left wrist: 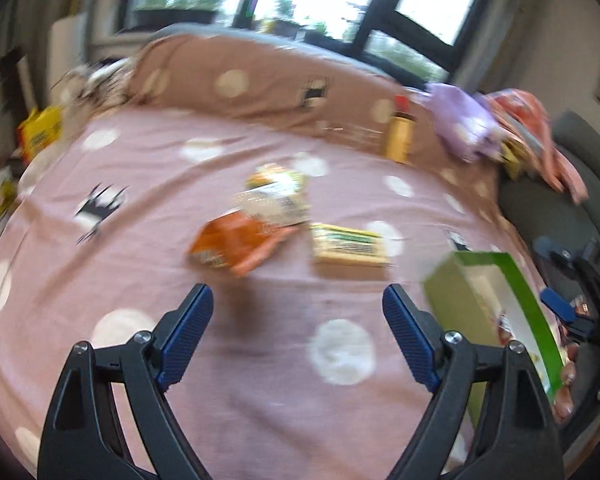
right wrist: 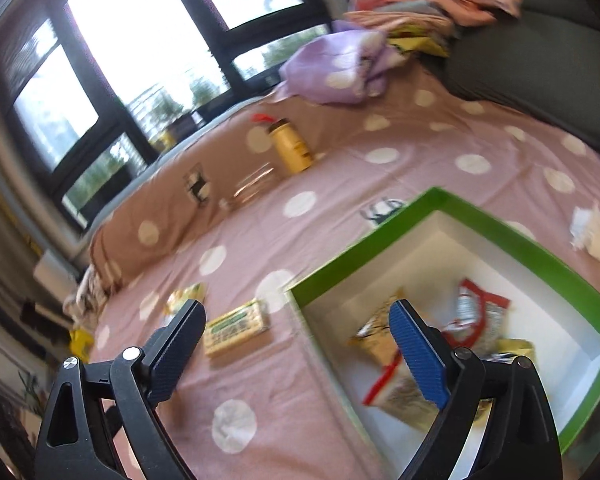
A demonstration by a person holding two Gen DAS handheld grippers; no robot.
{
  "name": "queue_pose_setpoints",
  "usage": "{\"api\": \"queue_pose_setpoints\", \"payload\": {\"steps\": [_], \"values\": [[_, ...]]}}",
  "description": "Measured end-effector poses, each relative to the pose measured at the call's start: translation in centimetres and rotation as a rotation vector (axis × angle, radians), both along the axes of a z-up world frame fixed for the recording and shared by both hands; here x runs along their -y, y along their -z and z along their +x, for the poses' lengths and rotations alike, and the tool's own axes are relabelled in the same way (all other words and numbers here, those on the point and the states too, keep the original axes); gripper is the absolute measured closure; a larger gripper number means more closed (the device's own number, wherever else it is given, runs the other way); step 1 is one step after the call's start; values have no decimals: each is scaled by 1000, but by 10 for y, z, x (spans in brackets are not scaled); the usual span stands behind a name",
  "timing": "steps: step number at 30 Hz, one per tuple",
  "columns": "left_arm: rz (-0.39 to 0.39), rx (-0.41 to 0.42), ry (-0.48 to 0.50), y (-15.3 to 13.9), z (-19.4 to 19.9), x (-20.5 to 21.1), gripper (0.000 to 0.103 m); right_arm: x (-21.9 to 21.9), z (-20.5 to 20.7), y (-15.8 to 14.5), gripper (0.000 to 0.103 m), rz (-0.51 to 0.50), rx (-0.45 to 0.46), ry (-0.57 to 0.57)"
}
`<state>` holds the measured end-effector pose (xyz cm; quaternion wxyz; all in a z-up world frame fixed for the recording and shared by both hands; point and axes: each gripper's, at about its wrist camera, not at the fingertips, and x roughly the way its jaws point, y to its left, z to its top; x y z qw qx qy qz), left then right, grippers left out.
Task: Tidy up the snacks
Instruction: 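Move the right gripper back to the soda cracker pack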
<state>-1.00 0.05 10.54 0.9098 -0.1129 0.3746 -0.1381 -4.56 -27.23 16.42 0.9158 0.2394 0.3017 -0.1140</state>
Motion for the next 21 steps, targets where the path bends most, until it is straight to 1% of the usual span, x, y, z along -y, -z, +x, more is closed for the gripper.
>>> {"api": "queue_pose_setpoints", "payload": {"steps": [1,4,6,8,11,16,21], "values": [[-2,-9,-35,3,2,-10,16,-6,3,1,10,-10,-8,-14],[0,-16,-100,9,8,-26,16,-26,15,8,10,-42,-46,-54],[10,-38,-130,13,11,-34,16,-39,23,14,10,-86,-83,-70],[1,-61,-158,18,13,-44,16,-50,29,19,10,-124,-116,-81],[-17,-73,-190,20,12,-53,16,-64,35,27,10,-153,-150,-109],[-5,-103,-222,26,18,-62,16,-79,46,40,10,-168,-199,-149],[-23,-136,-245,31,22,-73,16,-90,55,46,10,-178,-229,-178]]}}
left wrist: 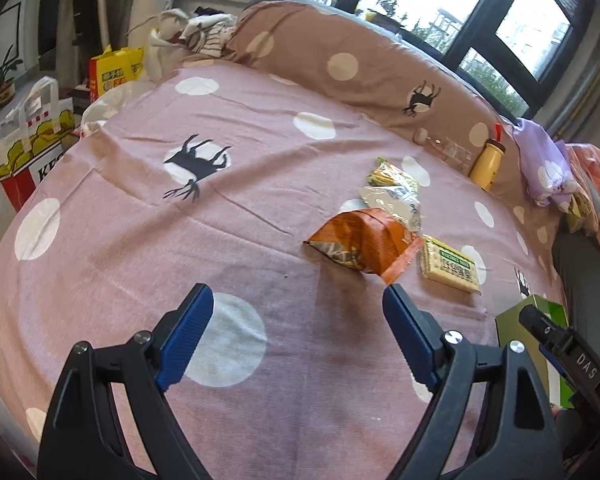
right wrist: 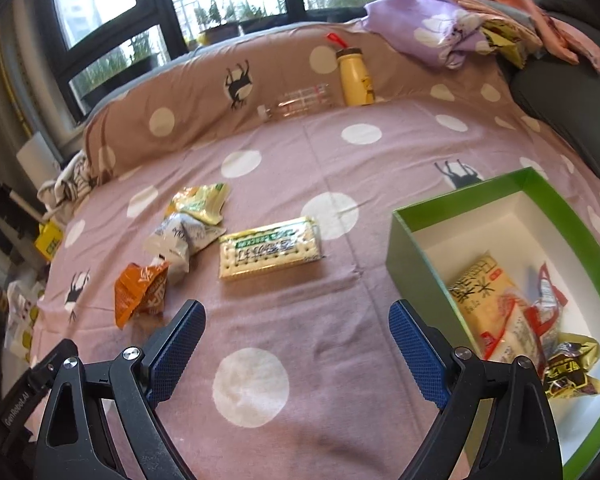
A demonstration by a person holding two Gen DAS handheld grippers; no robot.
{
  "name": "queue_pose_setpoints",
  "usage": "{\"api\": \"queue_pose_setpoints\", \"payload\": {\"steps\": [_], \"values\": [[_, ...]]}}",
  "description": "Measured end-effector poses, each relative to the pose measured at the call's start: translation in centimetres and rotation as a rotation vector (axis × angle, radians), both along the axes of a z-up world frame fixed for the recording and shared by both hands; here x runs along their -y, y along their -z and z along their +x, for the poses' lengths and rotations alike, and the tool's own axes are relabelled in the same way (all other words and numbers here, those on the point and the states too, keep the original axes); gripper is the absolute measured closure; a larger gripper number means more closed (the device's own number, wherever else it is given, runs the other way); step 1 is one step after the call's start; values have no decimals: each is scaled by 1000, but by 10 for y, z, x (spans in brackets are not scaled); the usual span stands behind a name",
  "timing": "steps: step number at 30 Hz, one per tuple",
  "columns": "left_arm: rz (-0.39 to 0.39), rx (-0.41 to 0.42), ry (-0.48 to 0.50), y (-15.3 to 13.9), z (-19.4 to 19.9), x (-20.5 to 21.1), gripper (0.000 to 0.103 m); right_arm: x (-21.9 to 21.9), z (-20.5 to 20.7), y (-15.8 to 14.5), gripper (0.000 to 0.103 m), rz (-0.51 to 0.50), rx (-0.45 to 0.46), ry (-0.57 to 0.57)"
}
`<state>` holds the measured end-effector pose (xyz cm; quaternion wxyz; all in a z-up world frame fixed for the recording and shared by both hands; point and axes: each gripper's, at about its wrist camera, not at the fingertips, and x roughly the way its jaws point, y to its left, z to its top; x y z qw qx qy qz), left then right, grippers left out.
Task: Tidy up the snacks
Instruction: 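Move the right gripper back to the soda cracker pack, then lower the right gripper onto the soda cracker pack and close it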
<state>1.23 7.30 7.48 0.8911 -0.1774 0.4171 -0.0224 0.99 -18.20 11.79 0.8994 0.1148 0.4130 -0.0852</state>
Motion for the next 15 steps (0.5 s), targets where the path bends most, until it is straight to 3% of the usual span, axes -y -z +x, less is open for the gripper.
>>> {"api": "queue_pose_setpoints", "payload": {"steps": [4,10,15], "values": [[10,-32,-45,7,5,-9,10,-5,16,1,10,12,-33,-35],[6,-57,-58,10,9,-12,10,-5,92,19,10,164,-241,-116],[17,-63,-62,10,11,-12,10,-18,137,35,10,-11,-302,-97]]}}
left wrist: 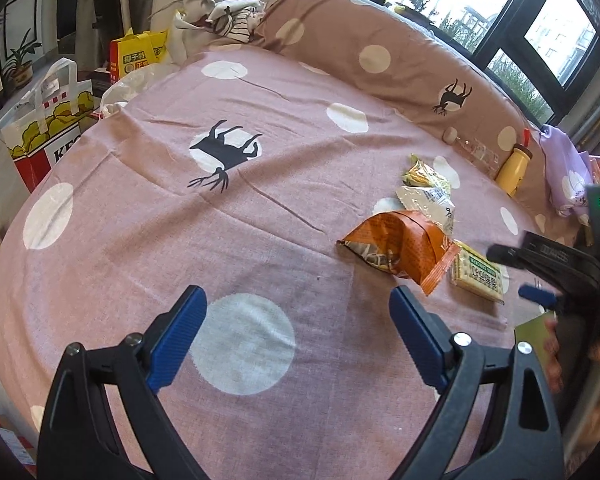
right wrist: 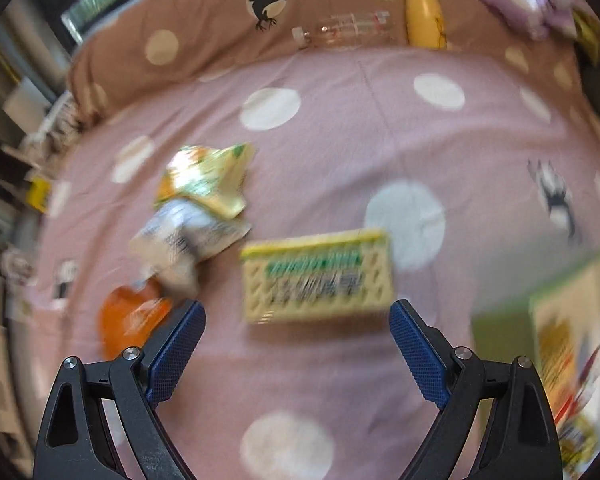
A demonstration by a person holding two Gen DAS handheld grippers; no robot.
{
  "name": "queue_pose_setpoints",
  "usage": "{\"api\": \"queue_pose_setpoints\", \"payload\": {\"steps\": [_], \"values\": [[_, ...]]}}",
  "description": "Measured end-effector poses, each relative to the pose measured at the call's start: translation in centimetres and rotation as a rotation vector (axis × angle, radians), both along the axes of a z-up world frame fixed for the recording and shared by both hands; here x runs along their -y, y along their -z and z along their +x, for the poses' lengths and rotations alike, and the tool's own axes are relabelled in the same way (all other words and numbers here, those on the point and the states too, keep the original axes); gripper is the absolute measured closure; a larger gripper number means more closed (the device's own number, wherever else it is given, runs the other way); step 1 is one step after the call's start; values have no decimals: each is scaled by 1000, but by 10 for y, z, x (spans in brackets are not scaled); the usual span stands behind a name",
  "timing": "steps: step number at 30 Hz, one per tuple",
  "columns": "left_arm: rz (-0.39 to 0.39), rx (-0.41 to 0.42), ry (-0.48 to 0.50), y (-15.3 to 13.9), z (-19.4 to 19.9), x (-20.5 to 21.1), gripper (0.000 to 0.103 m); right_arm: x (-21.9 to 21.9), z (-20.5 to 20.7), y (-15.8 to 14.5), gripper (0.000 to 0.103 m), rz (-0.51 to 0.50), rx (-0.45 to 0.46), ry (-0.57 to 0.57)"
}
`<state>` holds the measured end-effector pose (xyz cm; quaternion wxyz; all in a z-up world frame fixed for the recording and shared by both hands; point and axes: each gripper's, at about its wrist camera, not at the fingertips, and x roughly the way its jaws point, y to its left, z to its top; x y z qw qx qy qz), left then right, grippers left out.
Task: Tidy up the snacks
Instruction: 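Lower the right gripper onto the soda cracker pack and close it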
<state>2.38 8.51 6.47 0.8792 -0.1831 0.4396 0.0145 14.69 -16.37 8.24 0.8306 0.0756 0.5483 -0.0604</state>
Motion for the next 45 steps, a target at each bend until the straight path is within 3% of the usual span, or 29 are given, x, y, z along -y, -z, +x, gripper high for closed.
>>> {"api": "queue_pose_setpoints", "payload": {"steps": [4,8,10,18,24,33,37,45], "values": [[-2,-10,1,1,2,1,10,3,16,24,9,2,-51,23],[7,-25,10,3,4,6,10,-2,19,29,3,-97,-21,-10],[12,-32,18,5,5,9,10,-2,21,35,1,-54,-35,-29],[26,-46,24,8,4,13,10,-7,8,35,1,-44,6,-57],[14,-47,17,7,4,11,10,-16,-15,29,1,34,-26,-120],[-11,-70,8,10,4,4,10,-40,-102,28,1,218,-50,-131],[-16,-57,28,7,0,7,10,-37,-113,27,1,231,-42,-116],[-59,-70,115,7,-3,26,10,5,-130,0,1,363,96,-34]]}}
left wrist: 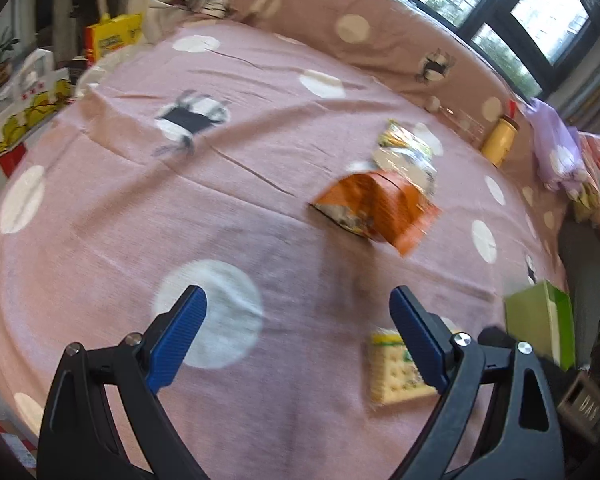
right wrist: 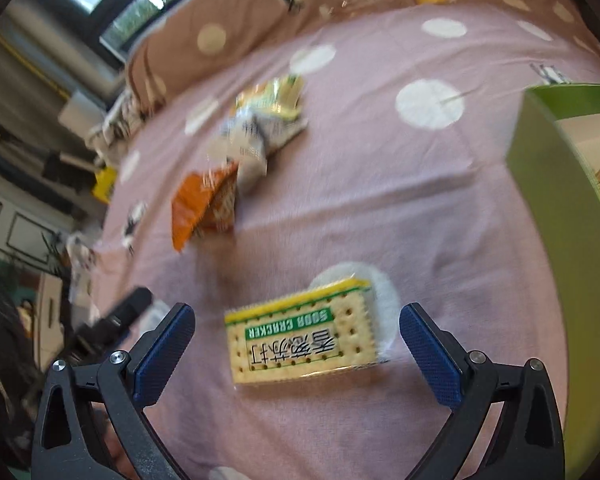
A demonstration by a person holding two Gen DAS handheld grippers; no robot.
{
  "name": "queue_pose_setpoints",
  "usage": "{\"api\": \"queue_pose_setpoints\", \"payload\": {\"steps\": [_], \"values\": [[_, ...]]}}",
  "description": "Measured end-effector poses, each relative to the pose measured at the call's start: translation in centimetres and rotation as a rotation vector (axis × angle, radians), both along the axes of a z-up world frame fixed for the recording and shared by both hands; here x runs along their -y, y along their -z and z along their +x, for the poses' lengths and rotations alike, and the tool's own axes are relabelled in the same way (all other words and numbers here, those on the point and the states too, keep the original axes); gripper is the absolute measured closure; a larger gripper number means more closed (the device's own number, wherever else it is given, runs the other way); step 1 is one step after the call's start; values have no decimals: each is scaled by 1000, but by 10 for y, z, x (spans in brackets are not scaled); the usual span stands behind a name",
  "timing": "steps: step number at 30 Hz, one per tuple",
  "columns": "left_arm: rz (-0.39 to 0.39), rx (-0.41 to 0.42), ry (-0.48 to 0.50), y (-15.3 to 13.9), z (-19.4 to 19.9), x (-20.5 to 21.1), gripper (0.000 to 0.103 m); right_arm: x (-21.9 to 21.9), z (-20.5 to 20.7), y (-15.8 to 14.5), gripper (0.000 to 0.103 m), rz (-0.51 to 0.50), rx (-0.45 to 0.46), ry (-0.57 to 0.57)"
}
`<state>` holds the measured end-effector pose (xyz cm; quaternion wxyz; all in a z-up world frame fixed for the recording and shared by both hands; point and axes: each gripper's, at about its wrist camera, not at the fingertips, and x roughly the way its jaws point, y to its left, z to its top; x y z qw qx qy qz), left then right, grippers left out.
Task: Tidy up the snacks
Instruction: 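Lower the right gripper onto the soda cracker pack and close it, then carry the soda cracker pack in the right gripper over the green box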
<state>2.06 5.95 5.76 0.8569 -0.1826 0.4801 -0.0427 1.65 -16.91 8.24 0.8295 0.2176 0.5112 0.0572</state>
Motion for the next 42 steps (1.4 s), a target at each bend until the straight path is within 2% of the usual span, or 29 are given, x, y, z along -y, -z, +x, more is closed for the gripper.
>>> {"api": "queue_pose_setpoints", "payload": {"steps": [4,6,8,10,12,15,19,21,22,24,27,31,34,38,42], "values": [[-87,-28,94,4,-2,19,11,14,-2,4,1,43,-10,30],[-102,-41,149,7,-3,31,15,14,-2,7,2,68,-6,28],[-93,-50,188,9,-6,44,25,13,1,11,11,90,-17,17],[-82,-60,223,12,-9,55,30,13,5,17,25,104,-43,11],[-84,-78,253,16,-10,62,37,13,8,25,32,97,-71,13],[-93,-105,271,24,-7,69,42,16,11,34,33,95,-103,21],[-79,-117,274,30,-7,75,61,17,13,37,33,105,-106,15],[-96,-114,282,30,-7,77,63,15,12,36,33,88,-100,13],[-87,-108,282,29,-9,79,63,14,11,35,36,70,-101,13],[-65,-82,284,23,-11,83,63,13,9,32,43,33,-101,21],[-68,-14,293,9,-16,86,64,13,2,16,44,-7,-53,38],[-56,140,330,-22,-27,99,65,22,-14,-18,44,-44,73,84],[-69,225,363,-39,-33,113,65,36,-28,-41,44,-54,158,140],[-90,318,441,-56,-36,141,65,62,-47,-64,44,-69,251,219],[-84,393,536,-70,-42,170,65,97,-63,-71,44,-33,299,318]]}}
